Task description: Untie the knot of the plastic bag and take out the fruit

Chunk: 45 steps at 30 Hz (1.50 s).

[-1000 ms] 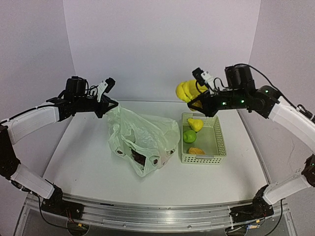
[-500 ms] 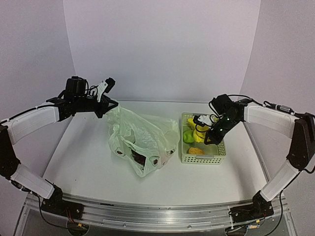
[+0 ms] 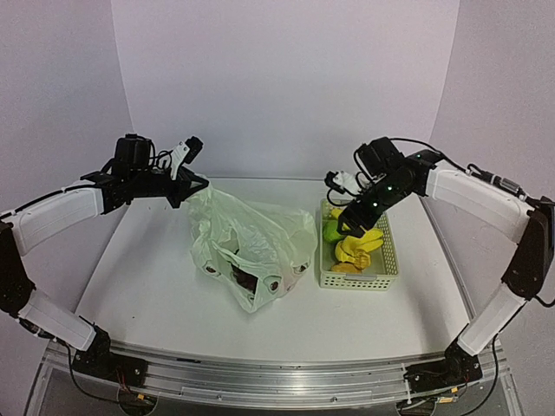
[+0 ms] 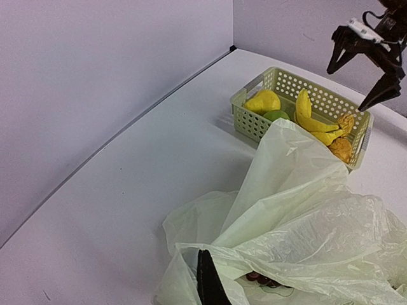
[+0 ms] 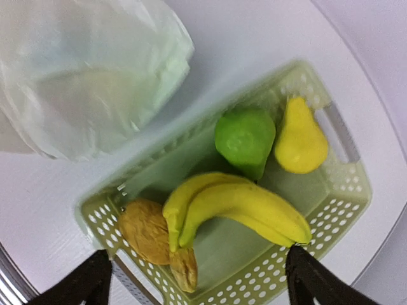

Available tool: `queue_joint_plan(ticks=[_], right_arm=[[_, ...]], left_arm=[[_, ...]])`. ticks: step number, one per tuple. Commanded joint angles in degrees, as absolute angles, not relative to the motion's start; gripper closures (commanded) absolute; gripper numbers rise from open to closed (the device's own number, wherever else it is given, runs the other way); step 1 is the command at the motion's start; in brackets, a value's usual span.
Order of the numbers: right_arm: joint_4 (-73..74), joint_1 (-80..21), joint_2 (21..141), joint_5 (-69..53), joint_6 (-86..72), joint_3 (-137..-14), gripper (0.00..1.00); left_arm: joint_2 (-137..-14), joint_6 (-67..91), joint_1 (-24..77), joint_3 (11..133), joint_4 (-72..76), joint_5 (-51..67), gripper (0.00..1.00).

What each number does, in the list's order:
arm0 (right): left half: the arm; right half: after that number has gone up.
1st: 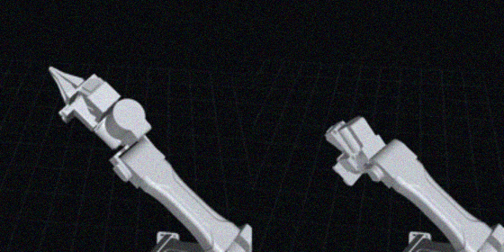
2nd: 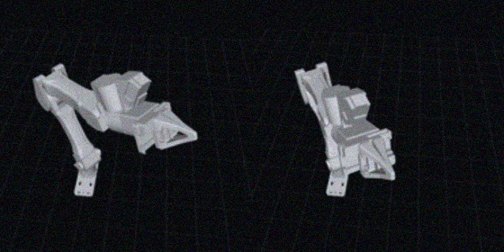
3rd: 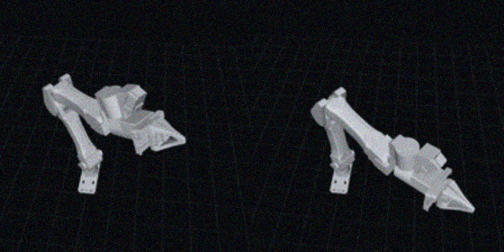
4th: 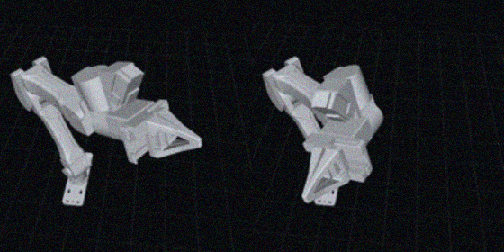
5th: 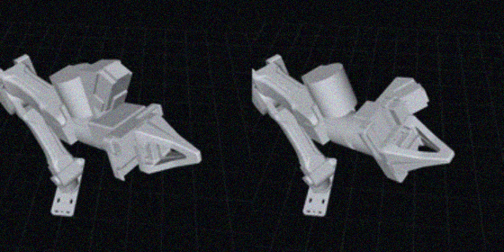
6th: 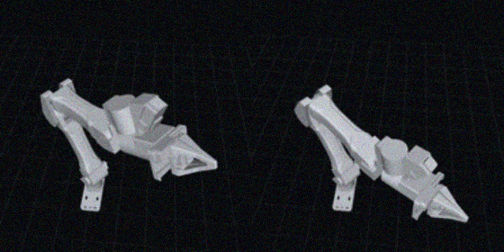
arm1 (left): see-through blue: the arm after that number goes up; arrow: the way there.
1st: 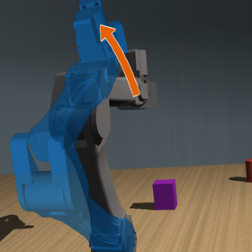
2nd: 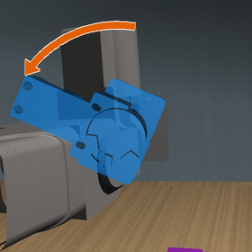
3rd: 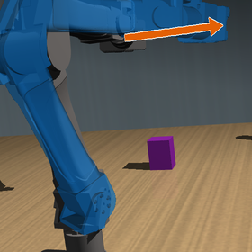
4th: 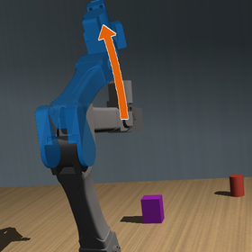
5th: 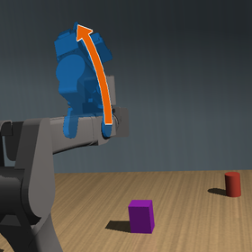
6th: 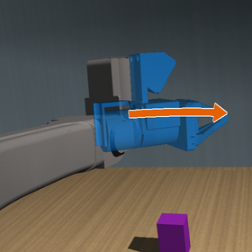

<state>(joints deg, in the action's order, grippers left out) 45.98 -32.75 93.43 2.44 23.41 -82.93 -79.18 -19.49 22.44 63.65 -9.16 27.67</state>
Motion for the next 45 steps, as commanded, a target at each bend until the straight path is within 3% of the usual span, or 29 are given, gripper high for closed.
queue_joint_plan(ticks=[1, 4, 7, 16, 20, 28, 38, 45], right_arm=[[43.00, -47.46, 90.97, 1.87, 14.58, -94.71, 0.27], [34.92, -55.84, 94.63, -13.46, 11.09, -95.93, 0.43], [25.08, -61.78, 99.91, -22.33, 7.95, -95.15, 0.52], [21.86, -64.20, 110.38, -16.48, 4.45, -95.28, 0.69], [20.75, -62.26, 111.05, -14.14, 1.52, -92.97, 0.70], [20.10, -60.35, 115.08, 3.73, 0.44, -93.76, 0.66], [23.14, -60.39, 120.03, 21.84, -2.49, -97.93, 0.65], [33.00, -59.95, 119.67, 32.64, -1.42, -102.64, 0.65]], left_arm=[[-75.45, -20.57, 22.17, 63.55, -8.53, 30.19, 1.00], [-74.90, -20.61, 22.27, 63.13, -8.89, 30.78, 1.00], [-74.60, -20.64, 22.26, 62.86, -9.10, 30.97, 1.00], [-72.75, -21.48, 22.24, 60.85, -9.53, 32.08, 1.00], [-72.23, -21.97, 22.25, 60.09, -10.08, 33.24, 1.00], [-71.10, -27.40, 24.39, 56.84, -12.26, 35.87, 1.00], [-69.27, -20.02, 27.69, 56.81, -14.21, 36.24, 1.00], [-71.88, -12.84, 27.75, 54.36, -11.89, 35.80, 1.00]])
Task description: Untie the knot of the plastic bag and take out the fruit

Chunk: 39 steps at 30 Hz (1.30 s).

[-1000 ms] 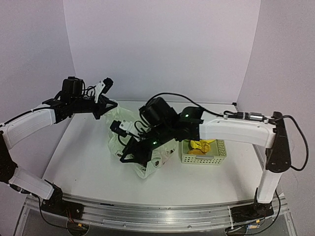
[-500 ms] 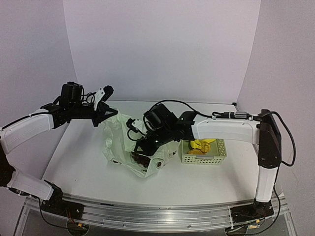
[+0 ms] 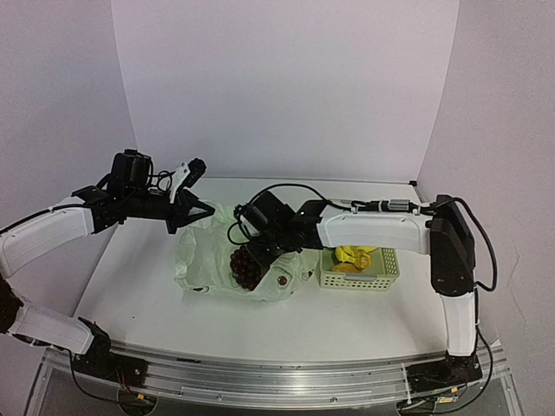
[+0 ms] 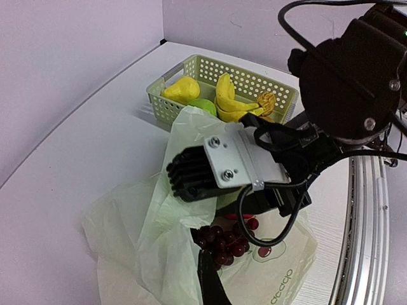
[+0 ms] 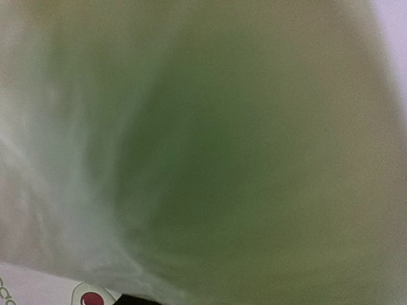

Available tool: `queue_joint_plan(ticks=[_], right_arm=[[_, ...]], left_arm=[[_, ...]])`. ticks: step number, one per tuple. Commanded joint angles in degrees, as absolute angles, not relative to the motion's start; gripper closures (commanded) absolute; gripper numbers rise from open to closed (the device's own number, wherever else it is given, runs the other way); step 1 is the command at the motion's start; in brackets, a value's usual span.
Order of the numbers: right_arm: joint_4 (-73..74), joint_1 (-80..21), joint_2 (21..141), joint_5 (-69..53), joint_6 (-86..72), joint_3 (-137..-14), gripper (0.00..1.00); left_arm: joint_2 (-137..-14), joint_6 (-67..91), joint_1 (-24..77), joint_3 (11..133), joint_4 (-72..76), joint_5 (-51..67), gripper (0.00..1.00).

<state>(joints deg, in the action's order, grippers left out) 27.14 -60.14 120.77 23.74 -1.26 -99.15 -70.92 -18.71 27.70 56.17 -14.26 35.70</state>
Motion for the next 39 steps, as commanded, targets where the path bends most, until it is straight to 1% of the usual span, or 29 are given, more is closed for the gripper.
queue_joint_plan(ticks=[1, 4, 6, 9, 11, 15, 17, 20, 22, 24, 26, 31, 34, 39], right_arm=[[33.85, -59.95, 118.42, 33.24, -1.87, -102.33, 0.65], [35.46, -60.55, 114.17, 32.69, -2.25, -100.78, 0.64], [35.57, -62.05, 112.02, 30.58, 0.74, -99.63, 0.61], [35.52, -66.26, 109.85, 26.04, 9.20, -98.60, 0.52], [35.05, -67.95, 108.13, 20.59, 10.67, -97.56, 0.46], [29.14, -69.16, 104.47, 10.27, 7.84, -94.54, 0.41], [25.32, -69.43, 103.75, 6.84, 6.25, -93.33, 0.42], [19.90, -69.34, 106.53, 6.66, 1.78, -94.04, 0.51], [17.32, -69.13, 110.81, 9.33, 0.49, -95.95, 0.55], [15.88, -68.28, 114.13, 16.03, -3.14, -97.40, 0.60], [13.31, -67.00, 116.23, 19.38, -5.48, -97.08, 0.62], [10.40, -66.18, 122.11, 23.38, -5.80, -98.89, 0.62], [10.37, -65.81, 125.67, 26.70, -5.76, -100.27, 0.58], [9.31, -64.74, 127.14, 30.97, -6.52, -96.62, 0.58]], left_arm=[[-72.41, -11.32, 27.95, 53.87, -10.46, 35.72, 1.00], [-73.88, -8.57, 29.72, 52.79, -5.57, 34.30, 1.00], [-74.54, -6.96, 30.54, 52.24, -3.11, 33.81, 1.00], [-75.32, -6.05, 30.86, 51.47, -0.83, 33.86, 1.00], [-75.72, -5.87, 31.15, 51.14, -0.55, 34.19, 1.00], [-75.73, -5.60, 31.61, 50.59, -0.21, 35.53, 1.00], [-75.61, -5.77, 31.60, 50.59, -0.21, 35.60, 1.00], [-75.40, -6.06, 31.64, 50.75, -0.21, 35.07, 1.00], [-75.32, -5.81, 31.64, 50.69, -0.23, 35.07, 1.00], [-75.32, -4.95, 31.60, 50.84, -0.21, 35.03, 1.00], [-75.38, -3.77, 31.38, 50.92, 0.44, 34.66, 1.00], [-76.15, -1.41, 30.38, 50.92, 2.74, 35.24, 1.00], [-76.51, -0.51, 30.32, 50.77, 3.73, 35.55, 1.00], [-77.10, 1.46, 29.12, 51.27, 4.44, 35.69, 1.00]])
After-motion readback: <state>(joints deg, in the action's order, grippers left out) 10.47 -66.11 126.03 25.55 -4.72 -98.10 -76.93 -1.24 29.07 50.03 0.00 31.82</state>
